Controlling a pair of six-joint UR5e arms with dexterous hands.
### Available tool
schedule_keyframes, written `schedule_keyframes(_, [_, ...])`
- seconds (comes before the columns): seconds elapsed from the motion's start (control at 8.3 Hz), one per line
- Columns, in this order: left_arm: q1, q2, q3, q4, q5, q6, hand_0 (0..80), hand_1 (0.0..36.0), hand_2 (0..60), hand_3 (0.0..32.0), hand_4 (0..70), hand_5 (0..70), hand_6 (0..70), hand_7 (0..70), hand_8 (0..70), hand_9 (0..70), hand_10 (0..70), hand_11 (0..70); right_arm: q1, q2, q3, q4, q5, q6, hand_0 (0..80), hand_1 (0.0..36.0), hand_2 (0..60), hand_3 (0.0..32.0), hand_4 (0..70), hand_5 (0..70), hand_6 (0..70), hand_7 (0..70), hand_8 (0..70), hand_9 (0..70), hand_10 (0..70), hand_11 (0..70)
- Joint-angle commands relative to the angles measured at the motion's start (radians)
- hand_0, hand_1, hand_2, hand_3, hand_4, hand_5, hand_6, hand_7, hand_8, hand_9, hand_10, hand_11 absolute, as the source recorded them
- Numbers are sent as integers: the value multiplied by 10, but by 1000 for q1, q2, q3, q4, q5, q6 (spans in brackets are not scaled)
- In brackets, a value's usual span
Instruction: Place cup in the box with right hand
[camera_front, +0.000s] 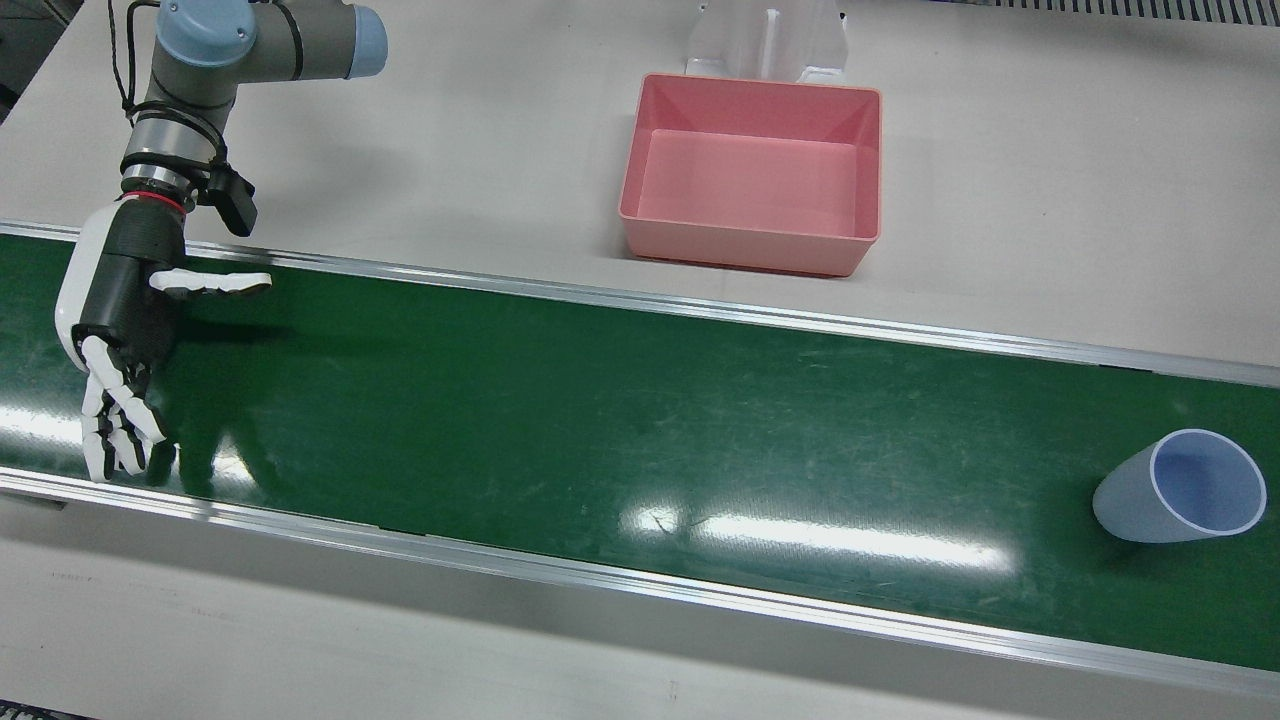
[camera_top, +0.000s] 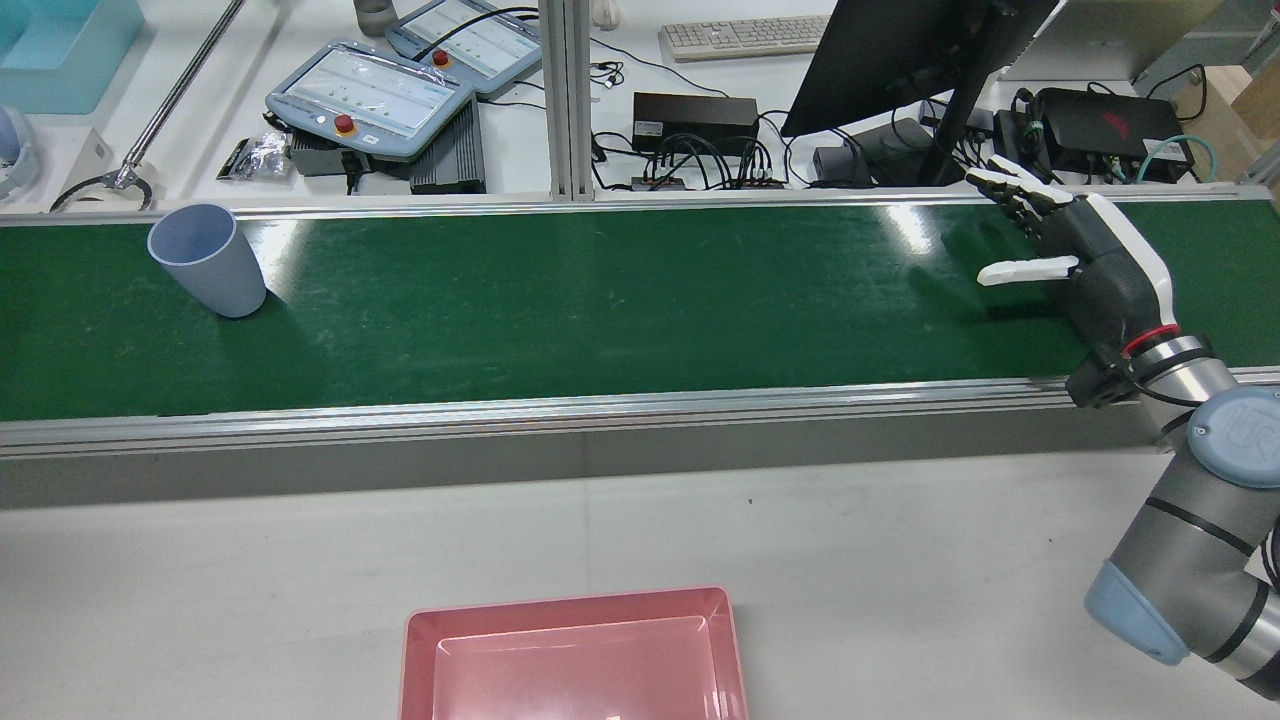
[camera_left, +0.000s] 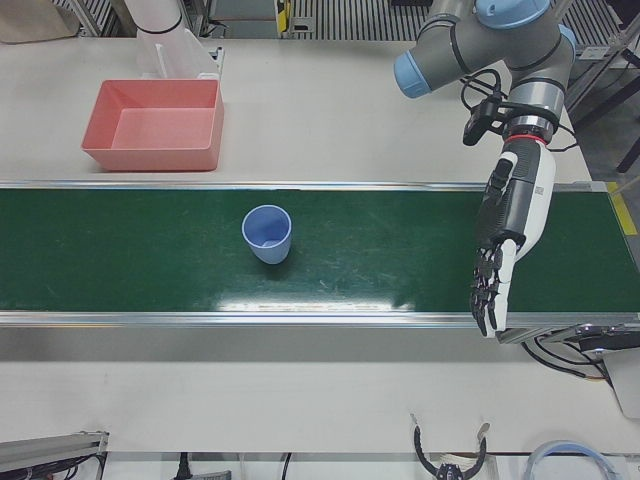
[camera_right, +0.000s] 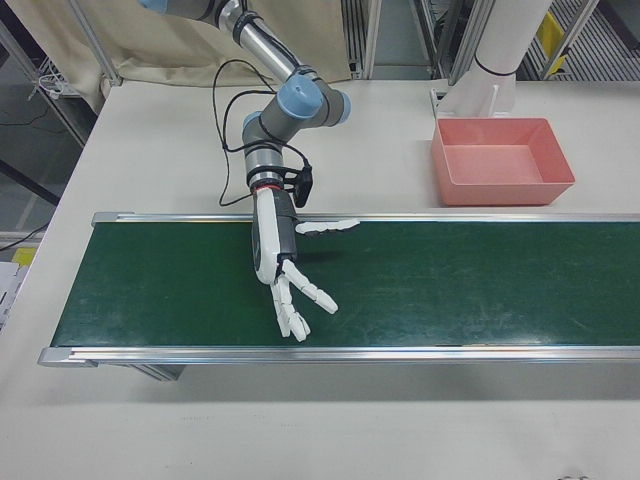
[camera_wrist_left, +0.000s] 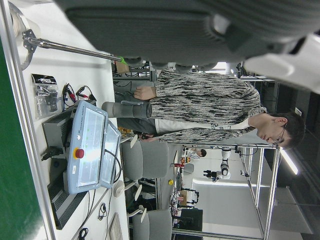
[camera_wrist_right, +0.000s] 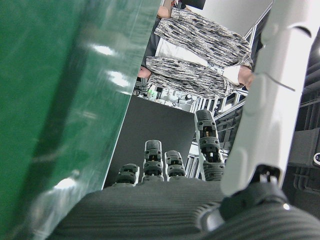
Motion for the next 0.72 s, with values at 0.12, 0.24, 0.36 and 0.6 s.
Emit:
schedule_keyframes(0.12, [0, 0, 0, 0, 0, -2, 0, 0, 0, 0, 0, 0, 0, 0, 0, 0, 0, 0, 0, 1, 7, -1, -2, 1, 565, 161, 22, 2, 78, 75, 50, 141, 97, 169, 28, 64])
schedule_keyframes(0.24, [0, 0, 0, 0, 0, 0, 0, 0, 0, 0, 0, 0, 0, 0, 0, 0, 0, 0, 0, 1, 5, -1, -2, 1, 552, 178, 67, 2, 61, 75, 51, 142, 97, 171, 28, 64])
schedule_keyframes(0.36, [0, 0, 0, 0, 0, 0, 0, 0, 0, 0, 0, 0, 0, 0, 0, 0, 0, 0, 0, 1, 4, -1, -2, -1, 558, 171, 46, 0, 72, 75, 51, 144, 98, 172, 29, 64])
schedule_keyframes(0.6, [0, 0, 0, 0, 0, 0, 0, 0, 0, 0, 0, 0, 0, 0, 0, 0, 0, 0, -2, 1, 1, -1, -2, -1, 566, 162, 23, 0, 77, 74, 51, 145, 98, 172, 28, 63])
